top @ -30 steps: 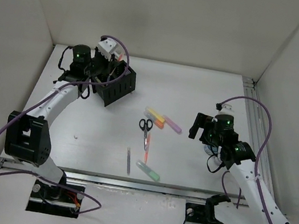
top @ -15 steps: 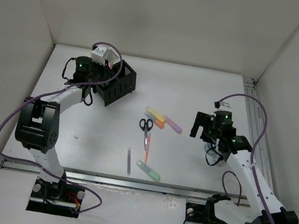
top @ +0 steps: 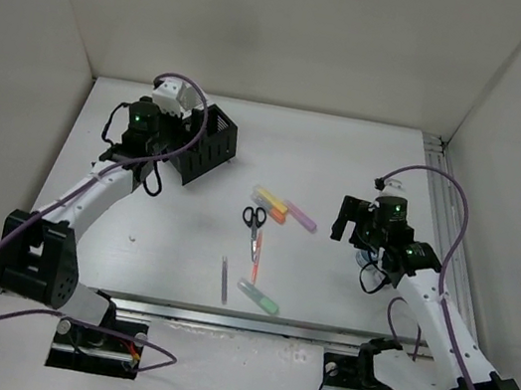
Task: Sort the stationery into containers
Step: Place the pen in the storage box, then pick up the pen from the corner of the board, then place the pen in the storage box.
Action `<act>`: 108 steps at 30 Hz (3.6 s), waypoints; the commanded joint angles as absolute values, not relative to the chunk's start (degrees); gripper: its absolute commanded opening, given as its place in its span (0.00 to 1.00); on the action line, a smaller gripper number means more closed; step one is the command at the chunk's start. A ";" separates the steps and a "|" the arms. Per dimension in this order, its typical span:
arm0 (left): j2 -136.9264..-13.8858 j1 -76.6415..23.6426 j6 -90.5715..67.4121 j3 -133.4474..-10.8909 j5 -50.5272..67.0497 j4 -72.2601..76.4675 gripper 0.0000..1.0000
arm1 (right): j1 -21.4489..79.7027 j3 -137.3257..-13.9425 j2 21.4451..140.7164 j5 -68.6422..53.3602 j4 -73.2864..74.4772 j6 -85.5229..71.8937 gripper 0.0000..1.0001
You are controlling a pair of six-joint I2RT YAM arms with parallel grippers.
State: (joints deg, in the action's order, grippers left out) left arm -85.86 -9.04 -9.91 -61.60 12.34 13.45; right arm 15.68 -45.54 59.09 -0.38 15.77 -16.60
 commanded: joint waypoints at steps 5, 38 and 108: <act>-74.89 -22.11 -20.10 -61.80 5.37 -8.68 1.00 | 15.38 -41.93 54.59 -0.18 13.18 -20.30 0.98; -87.71 -50.98 -56.95 -49.75 -7.65 -19.60 0.60 | 23.47 -38.58 60.03 17.05 13.10 -28.21 0.98; -84.64 -16.43 -23.46 -66.96 -7.32 4.51 0.99 | 28.56 -38.58 63.72 16.24 4.20 -24.42 0.98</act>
